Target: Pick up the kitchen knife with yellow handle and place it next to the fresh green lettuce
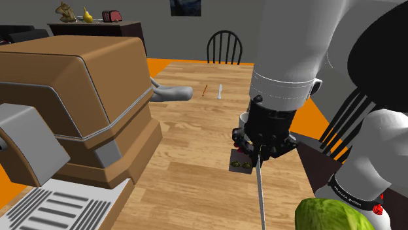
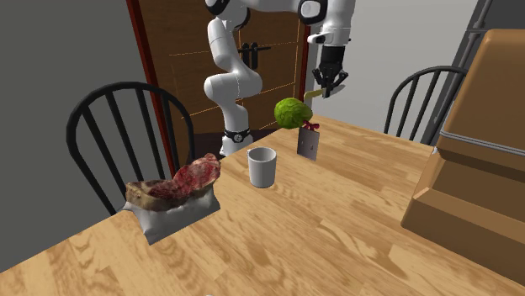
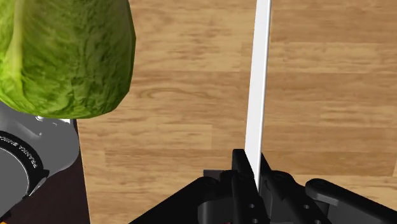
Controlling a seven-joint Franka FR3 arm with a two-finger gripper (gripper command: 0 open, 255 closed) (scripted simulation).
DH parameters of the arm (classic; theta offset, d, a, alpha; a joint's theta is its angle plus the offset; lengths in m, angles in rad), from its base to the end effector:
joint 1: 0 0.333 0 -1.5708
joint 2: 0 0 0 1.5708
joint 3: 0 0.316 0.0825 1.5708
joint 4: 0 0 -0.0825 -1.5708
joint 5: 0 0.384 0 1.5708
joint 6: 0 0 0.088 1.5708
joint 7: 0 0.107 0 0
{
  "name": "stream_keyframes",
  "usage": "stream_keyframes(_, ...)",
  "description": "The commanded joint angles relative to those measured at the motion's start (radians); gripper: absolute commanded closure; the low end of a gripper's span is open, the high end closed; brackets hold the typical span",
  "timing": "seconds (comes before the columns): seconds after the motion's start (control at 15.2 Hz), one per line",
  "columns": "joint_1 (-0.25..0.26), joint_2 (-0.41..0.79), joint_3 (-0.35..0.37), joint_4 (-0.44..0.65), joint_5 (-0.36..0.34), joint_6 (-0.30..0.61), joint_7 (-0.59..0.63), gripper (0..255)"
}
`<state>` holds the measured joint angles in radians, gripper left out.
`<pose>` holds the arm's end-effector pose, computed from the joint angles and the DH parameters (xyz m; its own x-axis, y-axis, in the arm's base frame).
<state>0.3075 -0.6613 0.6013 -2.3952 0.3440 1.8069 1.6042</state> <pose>0.1961 0.3367 0.5015 0.6329 -0.7739 0.0210 -0.7741 -0.6330 0.0010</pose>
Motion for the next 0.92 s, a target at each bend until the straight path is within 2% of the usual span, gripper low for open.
stream_keyframes(0.0, 0.002, 0.002, 0.008, -0.022, 0.006, 0.024, 0.000, 255)
stream_keyframes(0.86, 0.005, 0.049, 0.075, -0.160, 0.043, 0.211, -0.001, 255)
